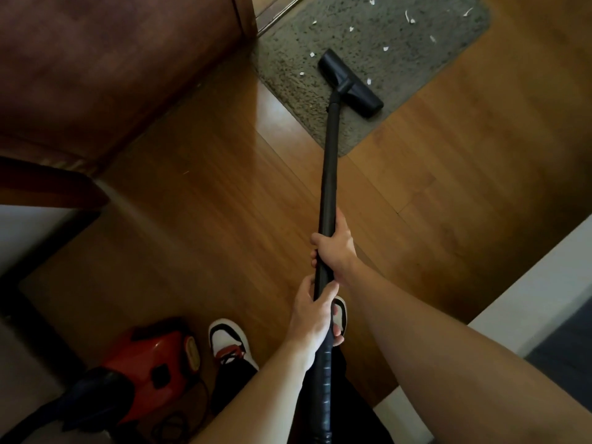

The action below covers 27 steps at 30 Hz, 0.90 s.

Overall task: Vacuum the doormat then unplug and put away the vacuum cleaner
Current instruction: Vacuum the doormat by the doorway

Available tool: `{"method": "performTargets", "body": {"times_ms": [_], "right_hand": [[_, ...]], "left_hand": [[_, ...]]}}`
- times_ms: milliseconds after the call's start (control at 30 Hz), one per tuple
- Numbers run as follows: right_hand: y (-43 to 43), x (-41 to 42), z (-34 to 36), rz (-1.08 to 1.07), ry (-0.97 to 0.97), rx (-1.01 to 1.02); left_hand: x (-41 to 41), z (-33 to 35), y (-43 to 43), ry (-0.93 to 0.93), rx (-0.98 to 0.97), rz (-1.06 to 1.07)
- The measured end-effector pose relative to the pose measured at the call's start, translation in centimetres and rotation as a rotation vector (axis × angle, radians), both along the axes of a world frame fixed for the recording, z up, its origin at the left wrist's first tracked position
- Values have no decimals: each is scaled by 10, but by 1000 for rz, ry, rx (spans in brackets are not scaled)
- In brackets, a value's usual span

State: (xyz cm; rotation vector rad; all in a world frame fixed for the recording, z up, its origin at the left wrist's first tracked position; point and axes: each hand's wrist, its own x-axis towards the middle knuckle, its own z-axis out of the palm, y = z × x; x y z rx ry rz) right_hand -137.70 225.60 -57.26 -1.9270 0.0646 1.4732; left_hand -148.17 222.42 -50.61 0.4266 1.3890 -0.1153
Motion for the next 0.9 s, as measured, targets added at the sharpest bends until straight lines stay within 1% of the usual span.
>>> {"method": "performTargets", "body": {"times_ms": [67, 200, 367, 567, 733, 900], "right_hand": [[-4, -7, -4, -11, -6, 11], [-13, -35, -7, -88, 37, 18], [-11, -82, 0, -171, 88, 26], [9, -139, 2, -162, 81, 24], [22, -186, 6, -180, 84, 1], [36, -211, 16, -180, 62, 0]], "left_hand": [[-8, -7, -6, -11, 7, 12], [-33, -19, -9, 11, 113, 6], [-75, -14, 0, 16, 157, -17], [-133, -14, 22, 28, 177, -63], [-180, -8, 36, 50, 232, -127], [-206, 1, 52, 35, 248, -178]]}}
